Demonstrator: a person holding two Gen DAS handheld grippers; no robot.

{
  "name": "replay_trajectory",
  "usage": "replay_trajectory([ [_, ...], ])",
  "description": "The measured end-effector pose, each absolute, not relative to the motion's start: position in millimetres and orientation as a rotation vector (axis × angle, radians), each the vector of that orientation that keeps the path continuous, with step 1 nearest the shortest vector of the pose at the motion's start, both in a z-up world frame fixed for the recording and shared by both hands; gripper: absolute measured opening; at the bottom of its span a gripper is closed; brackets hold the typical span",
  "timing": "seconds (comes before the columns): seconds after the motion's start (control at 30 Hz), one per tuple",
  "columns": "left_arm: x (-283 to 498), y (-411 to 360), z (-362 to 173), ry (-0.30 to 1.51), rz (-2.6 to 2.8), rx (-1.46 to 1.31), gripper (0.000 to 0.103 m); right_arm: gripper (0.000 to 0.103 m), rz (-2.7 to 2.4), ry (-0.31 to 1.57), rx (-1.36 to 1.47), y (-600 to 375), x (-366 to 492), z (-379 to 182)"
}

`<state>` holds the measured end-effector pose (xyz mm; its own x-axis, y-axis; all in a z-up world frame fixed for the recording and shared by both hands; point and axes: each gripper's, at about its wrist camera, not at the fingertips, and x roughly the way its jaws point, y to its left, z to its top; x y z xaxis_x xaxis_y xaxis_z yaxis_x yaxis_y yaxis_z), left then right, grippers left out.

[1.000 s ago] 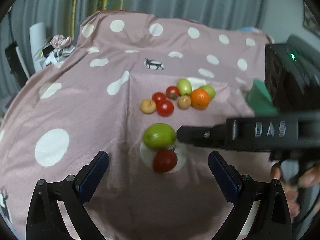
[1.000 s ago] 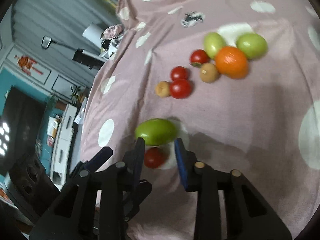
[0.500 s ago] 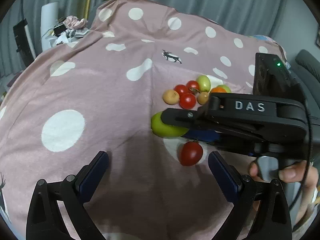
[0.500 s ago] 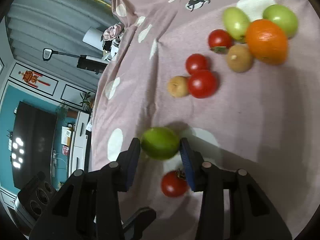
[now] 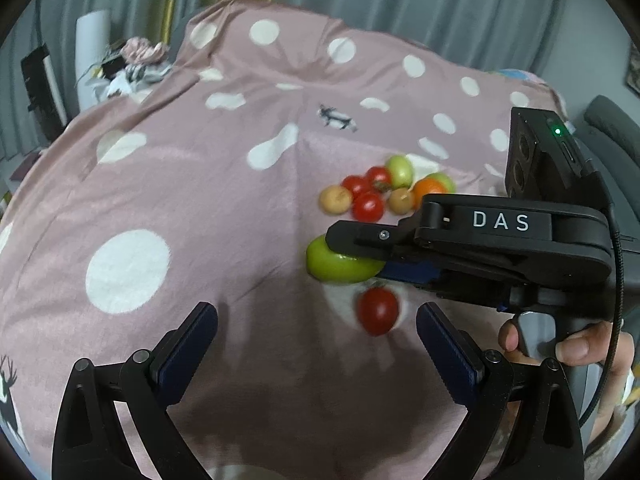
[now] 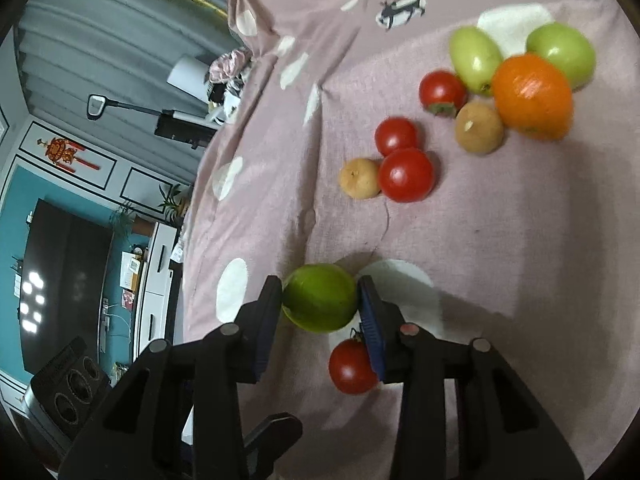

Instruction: Organize fruits

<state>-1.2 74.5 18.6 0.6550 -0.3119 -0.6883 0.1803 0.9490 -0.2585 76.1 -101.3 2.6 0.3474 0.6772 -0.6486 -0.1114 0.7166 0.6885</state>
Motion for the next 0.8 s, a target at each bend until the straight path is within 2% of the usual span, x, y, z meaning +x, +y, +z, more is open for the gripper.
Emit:
replay_trajectory([
  [0.27, -0.7, 40.0, 26.4, 0.756, -0.373, -0.116, 0.099, 0.038, 0.482, 1.062, 0.619, -147.3, 60.1, 19.3],
  [0.33, -1.3, 30.1, 28.5, 0.751, -0.426, -0.134, 0.099, 0.029, 0.443, 1.077, 0.628, -161.4, 57.3, 15.1],
  [0.4, -2.9, 18.0, 30.4, 0.734, -0.458, -0.127, 0.099, 0.028, 0.46, 1.079, 0.64, -169.7, 53.0, 15.1],
  [0.53, 6.0, -8.2, 21.5, 0.762, -0.45, -0.063, 0.099, 0.029, 0.415, 1.089, 0.553, -177.6, 42.7, 17.9],
  [0.7, 16.0, -28.0, 11.2, 0.781, -0.441, -0.013, 0.099, 0.031, 0.417, 1.139, 0.584, -186.8, 43.1, 6.4],
  [0.8, 20.1, -26.6, 8.2, 0.829, -0.464, -0.049, 0.093, 0.037, 0.433, 1.144, 0.594, -184.3, 43.4, 4.0],
])
